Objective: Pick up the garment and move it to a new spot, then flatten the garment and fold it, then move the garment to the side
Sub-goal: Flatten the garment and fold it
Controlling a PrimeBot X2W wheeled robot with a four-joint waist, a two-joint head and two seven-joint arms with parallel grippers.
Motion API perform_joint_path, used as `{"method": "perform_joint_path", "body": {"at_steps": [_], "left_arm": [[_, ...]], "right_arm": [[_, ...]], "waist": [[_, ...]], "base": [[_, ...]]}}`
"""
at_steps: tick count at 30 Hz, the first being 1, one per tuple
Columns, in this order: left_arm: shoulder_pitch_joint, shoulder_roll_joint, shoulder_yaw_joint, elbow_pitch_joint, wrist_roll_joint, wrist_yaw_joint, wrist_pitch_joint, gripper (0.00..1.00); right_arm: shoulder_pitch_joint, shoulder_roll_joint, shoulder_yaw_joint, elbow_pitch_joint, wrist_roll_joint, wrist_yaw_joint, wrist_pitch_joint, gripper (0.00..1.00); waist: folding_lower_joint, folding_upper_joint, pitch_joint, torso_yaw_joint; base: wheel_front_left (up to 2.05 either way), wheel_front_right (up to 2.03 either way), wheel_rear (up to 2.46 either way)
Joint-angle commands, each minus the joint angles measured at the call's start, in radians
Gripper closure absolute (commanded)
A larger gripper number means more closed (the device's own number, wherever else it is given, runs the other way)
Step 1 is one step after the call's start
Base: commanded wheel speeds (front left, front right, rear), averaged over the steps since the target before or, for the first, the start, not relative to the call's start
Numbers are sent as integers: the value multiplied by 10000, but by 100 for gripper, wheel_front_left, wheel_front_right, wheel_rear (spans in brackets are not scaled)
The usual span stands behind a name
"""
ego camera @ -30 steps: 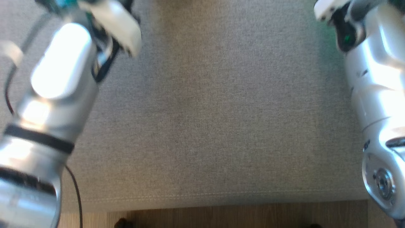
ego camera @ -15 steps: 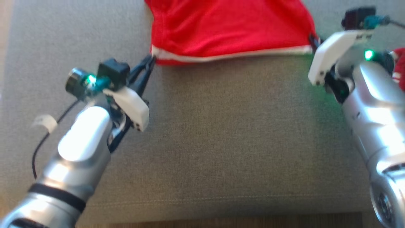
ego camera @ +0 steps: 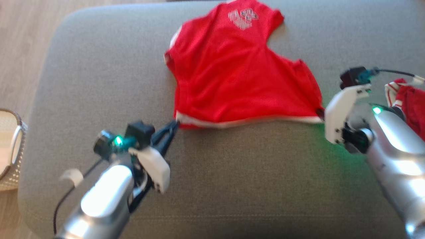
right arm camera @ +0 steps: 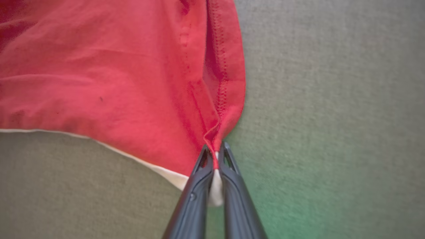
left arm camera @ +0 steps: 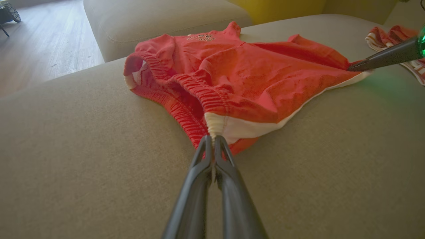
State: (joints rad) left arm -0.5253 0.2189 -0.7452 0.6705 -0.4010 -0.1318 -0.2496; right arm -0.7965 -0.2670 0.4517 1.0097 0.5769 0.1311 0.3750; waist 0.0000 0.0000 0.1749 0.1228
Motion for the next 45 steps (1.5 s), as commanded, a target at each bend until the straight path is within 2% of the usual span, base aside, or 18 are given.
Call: {"method": "perform_joint_path", "body": {"at_steps": [1,3,4,12,16,22,28,37,41,45], "left_arm": [[24,314,213,-368,-173,15,-121,100],[324,360,113,-461,-253,14,-122,100],[324,360,113,-461,-253,14,-122,100],[1401,559,-166,-960,-459,13,-122,100],[1920,656,-43,-1291,-631,137,-122,100],[2608,708,-33,-1884,-871,135,-122,100],[3147,1257,-567,-2784,-1269,30,-116,100],[3374,2391,-1975,-4088,-2181,14,211,100],[3279,2497,-1965,-4347,-2334,13,123,100],[3023,2389,-1969,-4459,-2305,13,52,100]], "right_arm": [[229,-510,352,-554,433,-4,416,100],[535,-922,672,-920,857,-4,1010,100],[535,-922,672,-920,857,-4,1010,100],[1622,-2520,1380,-2641,2535,-4,3282,100],[2061,-3294,1556,-3508,2935,-4,4111,100],[2657,-4018,1316,-4265,3267,-4,5345,100],[3375,-4302,918,-5103,3307,-4,6668,100],[4842,-4814,-102,-6876,3098,-4,8269,100],[5310,-4707,-907,-7599,2787,-4,8862,100],[5103,-4187,-1899,-8047,2123,-4,8993,100]], "waist": [[0,0,-322,74],[0,0,-466,130],[0,0,-466,130],[0,0,-987,345],[0,0,-1159,422],[0,0,-1348,559],[0,0,-1569,656],[0,0,-1933,749],[0,0,-1945,831],[0,0,-1735,981]], "base": [[0,0,0],[0,0,0],[0,0,0],[0,0,0],[0,0,0],[0,0,0],[0,0,0],[0,0,0],[0,0,0],[0,0,0]]}}
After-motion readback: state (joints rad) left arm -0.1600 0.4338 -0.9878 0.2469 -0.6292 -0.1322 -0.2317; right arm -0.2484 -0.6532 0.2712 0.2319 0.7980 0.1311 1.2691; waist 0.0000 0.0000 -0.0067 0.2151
